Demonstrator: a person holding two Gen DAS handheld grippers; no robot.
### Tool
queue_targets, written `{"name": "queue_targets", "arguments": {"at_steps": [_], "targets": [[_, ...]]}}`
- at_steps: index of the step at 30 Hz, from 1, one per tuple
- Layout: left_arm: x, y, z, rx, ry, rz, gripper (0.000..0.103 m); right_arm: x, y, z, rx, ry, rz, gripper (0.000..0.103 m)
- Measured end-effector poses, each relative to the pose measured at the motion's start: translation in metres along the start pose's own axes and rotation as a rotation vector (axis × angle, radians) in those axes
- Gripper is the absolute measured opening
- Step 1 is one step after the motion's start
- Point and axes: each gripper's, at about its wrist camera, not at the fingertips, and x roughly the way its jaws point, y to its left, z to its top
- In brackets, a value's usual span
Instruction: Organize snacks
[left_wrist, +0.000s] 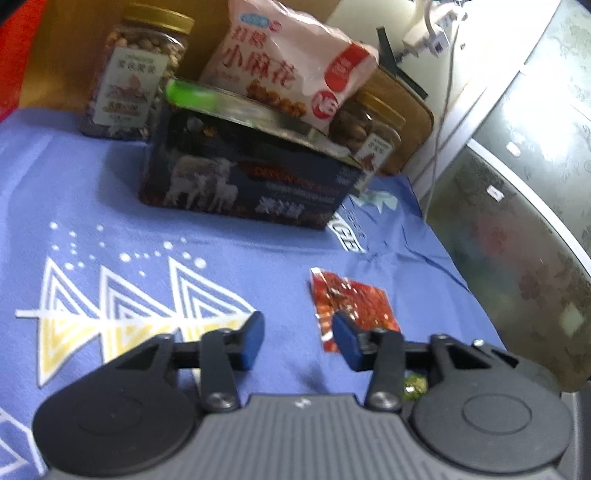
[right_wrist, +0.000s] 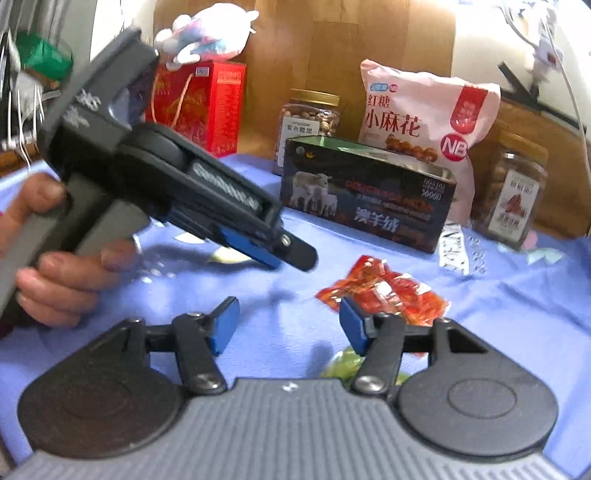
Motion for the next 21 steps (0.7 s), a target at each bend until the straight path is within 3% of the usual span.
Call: {"name": "queue_targets", "arguments": {"at_steps": [6,10,11,13,15,18,19,21], "targets": [[0.008,0.001,0.009,-0.054,0.030,-0.065,0.053,0.014,-0.058,-0.006,0.196,0.062,-0.034,0.081],[0.026,-0.016,0.020,-0.027,0.066,-0.068,0.081,0.033,-0.073,-0.009,0.215,0.133,-0.042,0.086],[0.036,-0.022,0.022,-0.006,0.087,-0.066,0.082,0.037,-0.075,-0.010,0.222,0.128,-0.025,0.087],[0.050,-0.033,0.024,0.042,0.092,-0.038,0.080,0.041,-0.073,-0.012,0.215,0.108,-0.001,0.089],[0.059,-0.046,0.022,0.108,0.090,-0.013,0.071,0.045,-0.071,-0.009,0.198,0.093,0.025,0.086],[0.065,-0.057,0.014,0.185,0.069,0.019,0.056,0.042,-0.065,-0.007,0.182,0.057,0.075,0.057],[0.064,-0.055,0.013,0.177,0.070,0.001,0.049,0.041,-0.063,-0.007,0.175,0.054,0.071,0.054],[0.060,-0.049,0.013,0.134,0.076,-0.019,0.047,0.039,-0.061,-0.007,0.185,0.047,0.067,0.049]]}}
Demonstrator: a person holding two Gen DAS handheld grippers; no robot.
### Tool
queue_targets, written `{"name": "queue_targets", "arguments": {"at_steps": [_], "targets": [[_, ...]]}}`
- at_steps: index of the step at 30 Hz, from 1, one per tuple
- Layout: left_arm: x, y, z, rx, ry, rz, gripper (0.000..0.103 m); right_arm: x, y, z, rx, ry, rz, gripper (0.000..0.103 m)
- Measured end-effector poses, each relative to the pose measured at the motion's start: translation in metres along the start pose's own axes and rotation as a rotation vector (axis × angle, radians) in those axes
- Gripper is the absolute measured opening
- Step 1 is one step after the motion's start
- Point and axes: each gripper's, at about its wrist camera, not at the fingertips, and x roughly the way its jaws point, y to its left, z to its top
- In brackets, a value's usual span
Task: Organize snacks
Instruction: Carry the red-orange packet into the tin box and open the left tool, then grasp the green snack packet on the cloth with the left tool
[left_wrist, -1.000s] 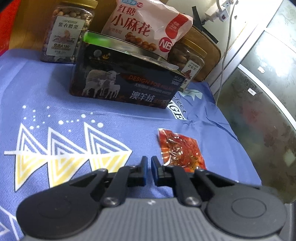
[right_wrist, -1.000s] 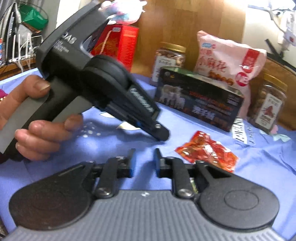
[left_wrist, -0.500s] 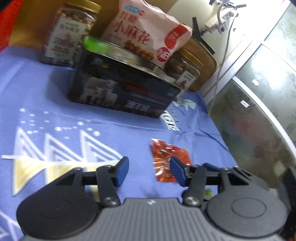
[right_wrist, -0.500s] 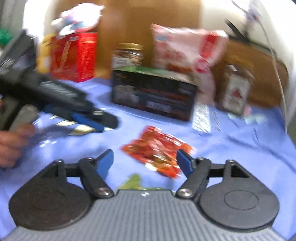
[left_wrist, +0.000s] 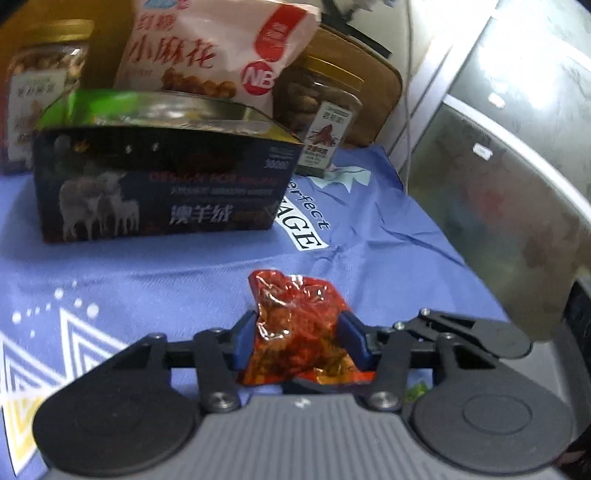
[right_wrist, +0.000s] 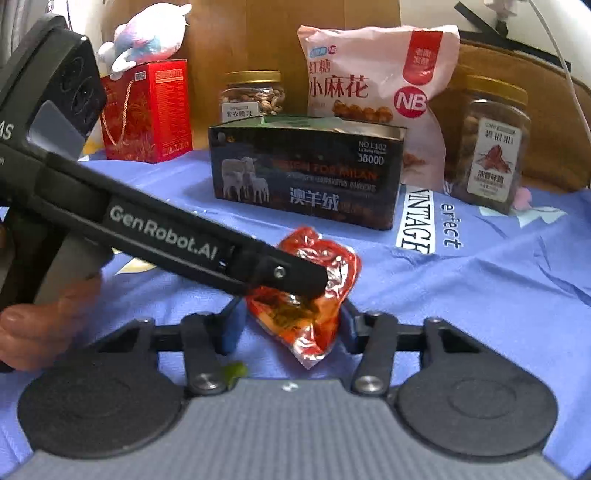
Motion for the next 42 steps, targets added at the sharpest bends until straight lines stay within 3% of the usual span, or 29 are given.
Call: {"name": "queue_targets", "arguments": {"at_steps": [7,13,15,18,20,22,26,28,32,37,42], "targets": [[-0.044,0.000,0.006,-0.027,-0.070,-0.007,0.043,-0.018,0.015,0.016,-0.001,-0.075,0.055,0.045],[-0.075,0.014,0.074,-0.028,-0.177,0.039,0.043,0.002,0.014,0.091,-0.089,-0.162,0.092,0.045],[-0.073,0.024,0.101,-0.035,-0.199,0.080,0.045,0.022,0.008,0.119,-0.095,-0.164,0.095,0.046],[-0.054,0.042,0.134,-0.035,-0.207,0.182,0.063,0.059,0.002,0.148,-0.103,-0.121,0.040,0.056],[-0.038,0.058,0.143,-0.077,-0.161,0.259,0.057,0.070,-0.002,0.151,-0.112,-0.101,-0.039,0.058],[-0.032,0.070,0.139,-0.124,-0.131,0.264,0.054,0.061,-0.010,0.144,-0.074,-0.112,-0.030,0.058],[-0.046,0.071,0.113,-0.140,-0.151,0.222,0.054,0.014,-0.033,0.115,0.076,-0.156,0.041,0.058],[-0.063,0.063,0.097,-0.132,-0.197,0.185,0.053,-0.014,-0.045,0.090,0.169,-0.167,0.077,0.058],[-0.085,0.031,0.062,-0.085,-0.162,0.111,0.053,-0.066,-0.056,0.029,0.318,-0.156,0.070,0.058],[-0.067,-0.009,0.010,-0.051,0.030,-0.053,0.054,-0.107,-0.049,-0.028,0.389,-0.121,-0.001,0.060],[-0.044,-0.033,-0.023,-0.038,0.145,-0.076,0.057,-0.108,-0.017,-0.047,0.270,-0.078,-0.046,0.066]]}}
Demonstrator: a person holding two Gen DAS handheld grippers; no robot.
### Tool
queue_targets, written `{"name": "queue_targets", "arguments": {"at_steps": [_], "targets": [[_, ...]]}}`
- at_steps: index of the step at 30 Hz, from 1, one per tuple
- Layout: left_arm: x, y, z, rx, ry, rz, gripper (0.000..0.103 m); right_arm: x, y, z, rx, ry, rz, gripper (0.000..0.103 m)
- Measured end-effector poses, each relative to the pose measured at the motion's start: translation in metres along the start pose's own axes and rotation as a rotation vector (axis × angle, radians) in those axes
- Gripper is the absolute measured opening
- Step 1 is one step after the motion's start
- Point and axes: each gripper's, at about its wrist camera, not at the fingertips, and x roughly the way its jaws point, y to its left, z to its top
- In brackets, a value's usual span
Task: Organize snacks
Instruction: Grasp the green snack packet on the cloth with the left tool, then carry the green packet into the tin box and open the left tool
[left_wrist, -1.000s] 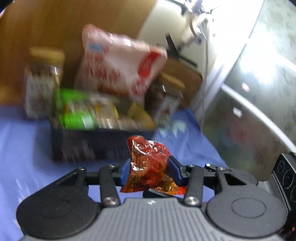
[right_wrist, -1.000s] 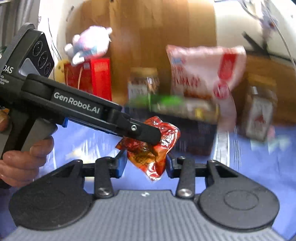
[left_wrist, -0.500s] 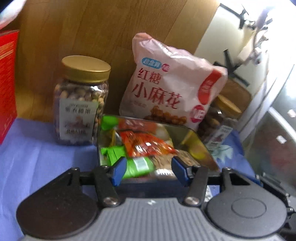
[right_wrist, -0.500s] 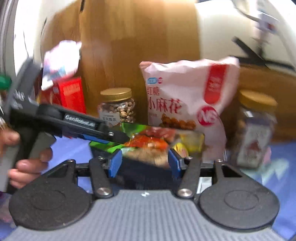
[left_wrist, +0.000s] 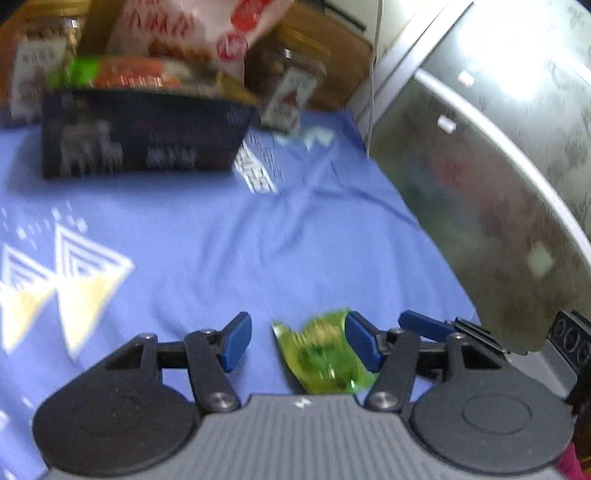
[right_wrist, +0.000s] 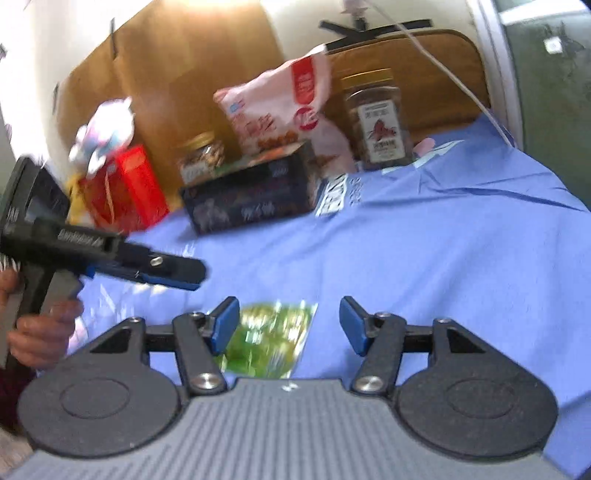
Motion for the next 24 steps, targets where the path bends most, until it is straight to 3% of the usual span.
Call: {"name": "queue_targets", "arguments": {"at_steps": [4,6,9,14,15,16,20,24], "targets": [[0.007,-0.002,-0.010,-0.035,0.011,-0.019,0.058,0.015,0.025,-0.018,-0.176,0.041,-0.041,0.070],[0.010,-0.002,-0.011,-0.064,0.028,-0.049,0.045,0.018,0.035,-0.025,-0.228,0.017,-0.039,0.071],[0.014,-0.008,-0.016,-0.059,0.022,-0.022,0.026,0.023,0.037,-0.023,-0.226,0.007,-0.045,0.069],[0.018,-0.013,-0.017,-0.046,-0.002,-0.016,0.024,0.021,0.035,-0.023,-0.222,-0.006,-0.050,0.066],[0.018,-0.012,-0.017,-0.046,-0.007,-0.011,0.024,0.021,0.035,-0.023,-0.222,-0.007,-0.046,0.062],[0.017,-0.011,-0.017,-0.048,-0.011,0.001,0.023,0.021,0.035,-0.022,-0.222,-0.016,-0.055,0.047],[0.004,-0.002,-0.014,-0.065,-0.031,-0.006,0.023,0.021,0.035,-0.013,-0.179,-0.019,-0.004,0.038],[-0.017,0.010,-0.001,-0.083,-0.096,-0.001,0.023,0.030,0.052,0.008,-0.258,-0.042,0.012,0.037]]}}
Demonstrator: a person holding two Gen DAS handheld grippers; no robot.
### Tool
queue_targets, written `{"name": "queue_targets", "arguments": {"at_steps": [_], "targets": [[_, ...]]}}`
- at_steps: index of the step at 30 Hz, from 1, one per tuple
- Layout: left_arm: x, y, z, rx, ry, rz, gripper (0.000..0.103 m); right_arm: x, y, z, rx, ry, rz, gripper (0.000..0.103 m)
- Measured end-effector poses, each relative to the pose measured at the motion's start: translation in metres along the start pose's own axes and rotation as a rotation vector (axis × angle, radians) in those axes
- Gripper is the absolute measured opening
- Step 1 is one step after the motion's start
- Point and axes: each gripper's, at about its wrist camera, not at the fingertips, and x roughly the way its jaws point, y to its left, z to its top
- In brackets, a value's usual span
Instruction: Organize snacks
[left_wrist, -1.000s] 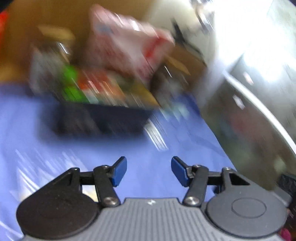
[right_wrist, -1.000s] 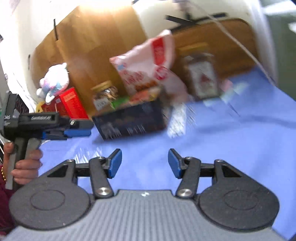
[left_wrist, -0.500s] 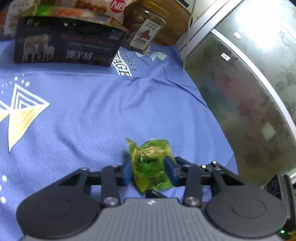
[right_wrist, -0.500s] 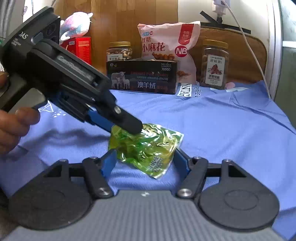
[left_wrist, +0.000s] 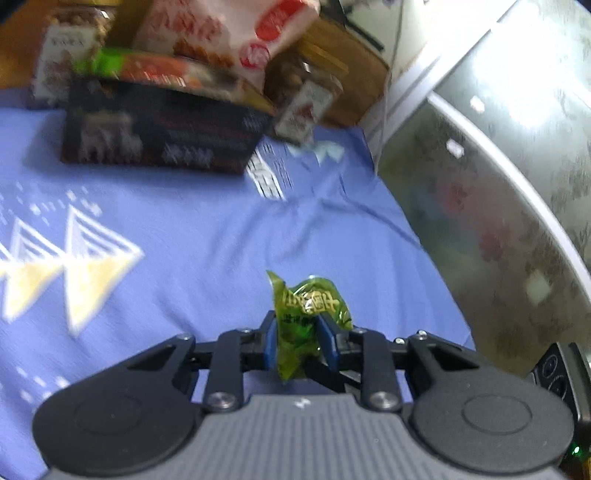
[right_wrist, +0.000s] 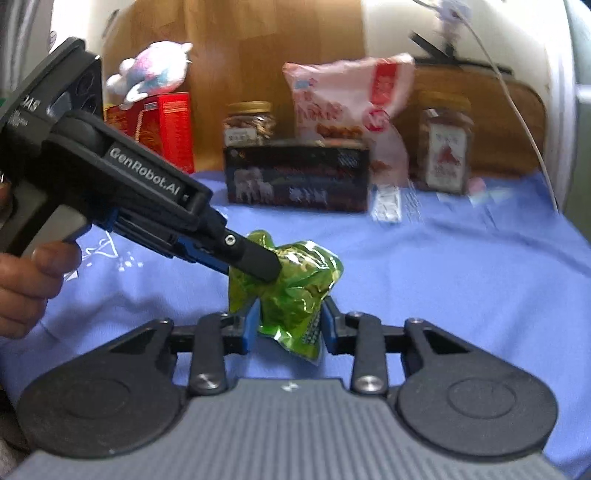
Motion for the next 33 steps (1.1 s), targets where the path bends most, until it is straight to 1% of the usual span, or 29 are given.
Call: {"name": "queue_targets", "arguments": {"at_steps": [3,7,9,11,13,15,16,17,19,21,22,24,26,30,32,33], "targets": [[-0.015,0.009,0.024,-0.002,-0.064,0.008,0.023,0.016,0.000,0.029,-0.038,-0.035,0.023,0.037],[-0.031,0.019,0.072,0.022,-0.163,0.049,0.023,0.049,-0.007,0.076,-0.095,-0.103,0.039,0.037],[-0.032,0.025,0.098,0.028,-0.205,0.067,0.023,0.069,-0.015,0.101,-0.112,-0.128,0.039,0.037],[-0.027,0.033,0.122,0.024,-0.233,0.080,0.024,0.087,-0.023,0.118,-0.129,-0.144,0.029,0.037],[-0.014,0.041,0.143,0.014,-0.256,0.100,0.026,0.110,-0.031,0.133,-0.153,-0.150,-0.003,0.038],[0.007,0.049,0.160,0.007,-0.256,0.138,0.028,0.133,-0.039,0.140,-0.172,-0.130,-0.052,0.041],[0.018,0.051,0.165,0.003,-0.243,0.167,0.029,0.144,-0.043,0.141,-0.185,-0.113,-0.085,0.047],[0.027,0.054,0.169,0.001,-0.228,0.183,0.029,0.155,-0.044,0.138,-0.201,-0.092,-0.125,0.051],[0.048,0.057,0.171,0.014,-0.196,0.229,0.032,0.164,-0.048,0.133,-0.206,-0.092,-0.181,0.059],[0.058,0.056,0.168,0.022,-0.179,0.278,0.032,0.157,-0.050,0.129,-0.172,-0.117,-0.197,0.059],[0.056,0.055,0.164,0.020,-0.184,0.278,0.032,0.152,-0.049,0.127,-0.159,-0.129,-0.192,0.059],[0.048,0.051,0.157,0.031,-0.205,0.288,0.032,0.136,-0.048,0.119,-0.130,-0.154,-0.182,0.059],[0.037,0.043,0.148,0.057,-0.225,0.325,0.032,0.122,-0.042,0.110,-0.090,-0.164,-0.162,0.059],[0.013,0.017,0.121,0.150,-0.274,0.458,0.034,0.090,-0.045,0.083,0.040,-0.165,-0.112,0.059],[0.004,0.007,0.107,0.167,-0.279,0.498,0.036,0.076,-0.046,0.067,0.121,-0.154,-0.102,0.062],[0.000,0.002,0.096,0.173,-0.276,0.517,0.037,0.071,-0.047,0.058,0.165,-0.143,-0.099,0.068]]}}
